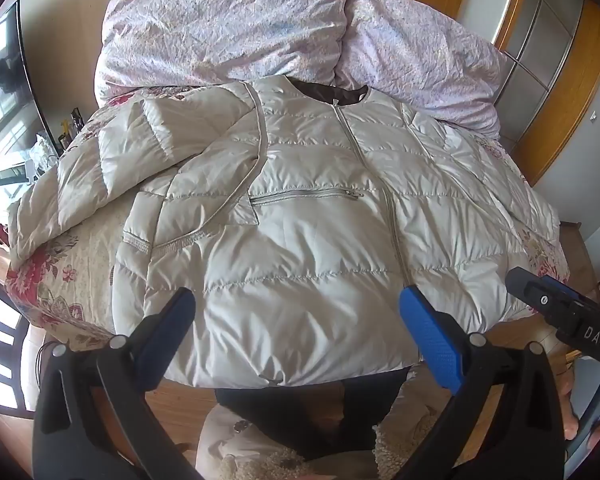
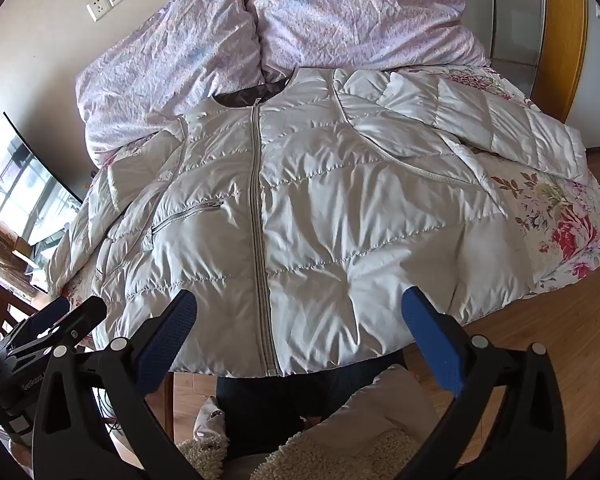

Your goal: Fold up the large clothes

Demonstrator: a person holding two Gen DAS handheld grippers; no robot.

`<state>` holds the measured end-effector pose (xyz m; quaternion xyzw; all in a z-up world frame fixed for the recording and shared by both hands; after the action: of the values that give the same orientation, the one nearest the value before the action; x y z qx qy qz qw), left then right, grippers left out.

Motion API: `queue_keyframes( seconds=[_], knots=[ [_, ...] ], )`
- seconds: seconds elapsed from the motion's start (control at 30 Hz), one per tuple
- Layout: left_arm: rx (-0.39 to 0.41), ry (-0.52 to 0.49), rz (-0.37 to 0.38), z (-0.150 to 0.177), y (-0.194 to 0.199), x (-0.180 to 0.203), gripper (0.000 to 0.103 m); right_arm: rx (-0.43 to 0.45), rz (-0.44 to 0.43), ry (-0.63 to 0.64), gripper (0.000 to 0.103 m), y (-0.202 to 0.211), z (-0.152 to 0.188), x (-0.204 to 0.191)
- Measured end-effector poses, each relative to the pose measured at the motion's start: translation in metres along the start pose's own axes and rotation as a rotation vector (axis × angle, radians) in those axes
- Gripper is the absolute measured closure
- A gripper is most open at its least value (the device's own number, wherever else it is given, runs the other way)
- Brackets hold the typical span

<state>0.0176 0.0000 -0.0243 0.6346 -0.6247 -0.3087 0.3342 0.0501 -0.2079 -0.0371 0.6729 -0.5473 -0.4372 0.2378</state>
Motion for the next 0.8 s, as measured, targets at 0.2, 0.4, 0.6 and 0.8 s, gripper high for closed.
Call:
queue_keyframes(
  seconds=[0.2, 0.4, 0.6, 0.8],
  knots=[
    [-0.001, -0.001, -0.002, 0.0, 0.0, 0.0, 0.002, 0.0, 0.002, 0.002, 0.001, 0.0001, -0.0004, -0.0007],
    [-0.001, -0.001, -0.002, 0.0, -0.0001, 0.0, 0.002, -0.002, 0.002, 0.001, 0.001, -0.0001, -0.001, -0.0006],
    [-0.001, -0.001, -0.003, 0.0, 0.0, -0.0001, 0.002, 0.0, 0.004, 0.002, 0.001, -0.0001, -0.0014, -0.001],
    [-0.001, 0.001, -0.004, 0.0003, 0.0, 0.0001, 0.002, -0.001, 0.005, 0.002, 0.001, -0.001, -0.0013, -0.0011]
  ],
)
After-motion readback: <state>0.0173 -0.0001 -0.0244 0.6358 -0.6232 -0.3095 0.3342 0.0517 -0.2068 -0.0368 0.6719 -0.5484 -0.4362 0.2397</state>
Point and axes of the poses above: each gripper's, at about its wrist camera, not at the fingertips, and y roughly against the way its jaws point, x to its right, z to its underside, the point moved 3 cm from there along -y, roughly the way its jaws point, and after that the axes turned 10 degrees about -y, right-handed, at the moved point
